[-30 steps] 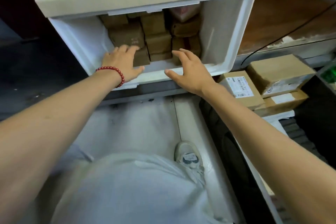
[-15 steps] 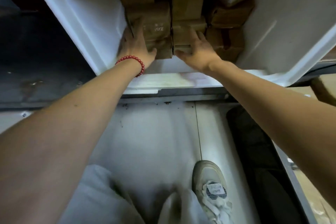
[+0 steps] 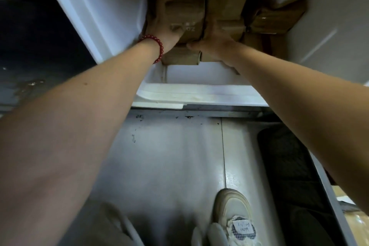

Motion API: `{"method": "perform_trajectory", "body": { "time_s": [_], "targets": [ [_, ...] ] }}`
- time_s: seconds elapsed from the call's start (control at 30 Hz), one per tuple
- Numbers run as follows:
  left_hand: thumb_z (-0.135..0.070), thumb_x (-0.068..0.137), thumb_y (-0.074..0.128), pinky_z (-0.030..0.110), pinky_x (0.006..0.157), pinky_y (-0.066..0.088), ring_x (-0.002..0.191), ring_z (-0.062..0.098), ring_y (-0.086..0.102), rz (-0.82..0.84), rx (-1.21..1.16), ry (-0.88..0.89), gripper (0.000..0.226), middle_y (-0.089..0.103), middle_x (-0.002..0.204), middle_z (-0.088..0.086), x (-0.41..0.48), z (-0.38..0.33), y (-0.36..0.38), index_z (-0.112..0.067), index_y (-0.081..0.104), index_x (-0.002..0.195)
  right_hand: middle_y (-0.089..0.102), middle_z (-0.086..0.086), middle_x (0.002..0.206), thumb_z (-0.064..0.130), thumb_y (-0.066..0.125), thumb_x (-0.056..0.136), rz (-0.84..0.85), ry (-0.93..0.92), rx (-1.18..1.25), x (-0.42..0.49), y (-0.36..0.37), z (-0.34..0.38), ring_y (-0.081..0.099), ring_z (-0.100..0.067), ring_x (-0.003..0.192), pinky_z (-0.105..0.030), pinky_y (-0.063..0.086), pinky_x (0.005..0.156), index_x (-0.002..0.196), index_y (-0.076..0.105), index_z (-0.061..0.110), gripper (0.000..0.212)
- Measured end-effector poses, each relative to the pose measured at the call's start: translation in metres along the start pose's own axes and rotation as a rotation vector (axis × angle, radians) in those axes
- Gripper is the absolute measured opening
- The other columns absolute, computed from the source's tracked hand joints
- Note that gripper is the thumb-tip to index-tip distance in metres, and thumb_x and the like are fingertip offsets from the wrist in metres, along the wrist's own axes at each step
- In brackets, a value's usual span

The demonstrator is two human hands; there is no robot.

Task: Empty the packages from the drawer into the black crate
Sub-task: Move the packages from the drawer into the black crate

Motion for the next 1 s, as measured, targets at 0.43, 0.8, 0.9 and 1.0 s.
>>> {"method": "perform_trajectory", "body": {
  "time_s": [0.43,0.8,0.9,1.0],
  "targets": [
    [-0.056,0.085,0.060,0.041,0.115,0.026,0.144,0.036,0.014,0.007,0.089,-0.099,0.087,0.007,0.159,0.011,-0.063,-0.044,-0.028,-0.039,0.006,0.151,0.052,-0.006,0.133,0.012,0.075,0.079,-0.044,0.001,0.462,-0.056,-0.013,0.001,0.054,-0.024,0.121,-0.042,0.049,0.101,0.141,0.032,0.018,0.075],
    [-0.041,0.064,0.085,0.022,0.089,0.042,0.103,0.013,0.042,-0.037,-0.187,-0.007,0.088,0.037,0.131,0.006,-0.171,-0.070,-0.045,-0.034,0.034,0.135,0.043,-0.004,0.131,-0.005,0.068,0.075,-0.043,-0.117,0.529,-0.195,-0.012,-0.004,0.050,-0.020,0.119,-0.032,0.055,0.084,0.144,0.030,0.033,0.087],
    [-0.055,0.052,0.086,0.031,0.091,0.046,0.108,0.019,0.044,-0.069,-0.150,-0.038,0.094,0.034,0.127,0.001,-0.198,-0.074,-0.044,-0.037,0.030,0.126,0.041,-0.008,0.139,-0.003,0.064,0.074,-0.051,-0.167,0.571,-0.229,-0.010,-0.007,0.056,-0.025,0.115,-0.025,0.055,0.075,0.136,0.037,0.038,0.079],
    [-0.058,0.048,0.085,0.038,0.090,0.048,0.116,0.028,0.046,-0.134,-0.106,-0.054,0.094,0.034,0.126,0.002,-0.223,-0.074,-0.046,-0.038,0.030,0.121,0.040,-0.006,0.142,-0.016,0.057,0.083,-0.039,-0.195,0.619,-0.256,-0.006,-0.006,0.059,-0.010,0.109,-0.015,0.052,0.071,0.140,0.038,0.026,0.073]
  ]
}}
Point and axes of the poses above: each hand's wrist, its own x-axis towards the middle knuckle, its own y-axis out of the palm, z = x × y, the point moved 3 cm from there along x, towards the middle knuckle
